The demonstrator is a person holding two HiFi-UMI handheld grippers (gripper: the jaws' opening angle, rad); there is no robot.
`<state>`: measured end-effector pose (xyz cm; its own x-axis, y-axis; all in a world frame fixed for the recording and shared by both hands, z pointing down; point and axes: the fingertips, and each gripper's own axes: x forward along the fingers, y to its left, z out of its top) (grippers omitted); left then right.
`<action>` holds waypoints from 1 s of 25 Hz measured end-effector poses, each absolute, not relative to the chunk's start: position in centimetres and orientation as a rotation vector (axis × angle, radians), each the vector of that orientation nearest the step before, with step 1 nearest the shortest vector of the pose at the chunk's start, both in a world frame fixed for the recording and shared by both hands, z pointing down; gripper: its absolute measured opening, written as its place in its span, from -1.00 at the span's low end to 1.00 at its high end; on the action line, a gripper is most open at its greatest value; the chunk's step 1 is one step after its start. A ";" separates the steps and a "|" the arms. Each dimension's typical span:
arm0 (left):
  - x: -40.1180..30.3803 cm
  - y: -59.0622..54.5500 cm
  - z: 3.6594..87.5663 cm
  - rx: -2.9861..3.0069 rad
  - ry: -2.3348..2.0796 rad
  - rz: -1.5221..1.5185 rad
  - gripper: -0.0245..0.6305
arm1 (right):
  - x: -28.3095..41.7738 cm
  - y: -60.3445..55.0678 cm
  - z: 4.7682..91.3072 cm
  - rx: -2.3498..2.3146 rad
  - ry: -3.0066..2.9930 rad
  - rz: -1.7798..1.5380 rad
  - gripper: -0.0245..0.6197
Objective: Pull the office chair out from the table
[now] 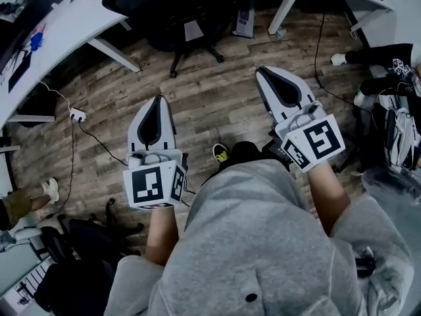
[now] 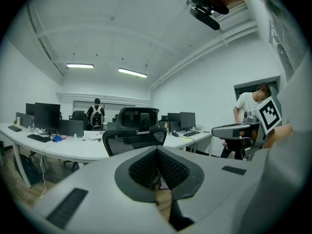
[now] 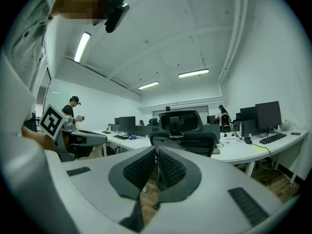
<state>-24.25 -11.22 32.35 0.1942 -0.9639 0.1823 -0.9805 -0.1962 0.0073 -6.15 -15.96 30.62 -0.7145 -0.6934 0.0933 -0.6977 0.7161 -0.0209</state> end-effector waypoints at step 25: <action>-27.4 -19.9 32.7 2.328 -1.919 0.239 -0.89 | -8.5 -25.6 30.8 1.152 -2.836 0.054 -0.80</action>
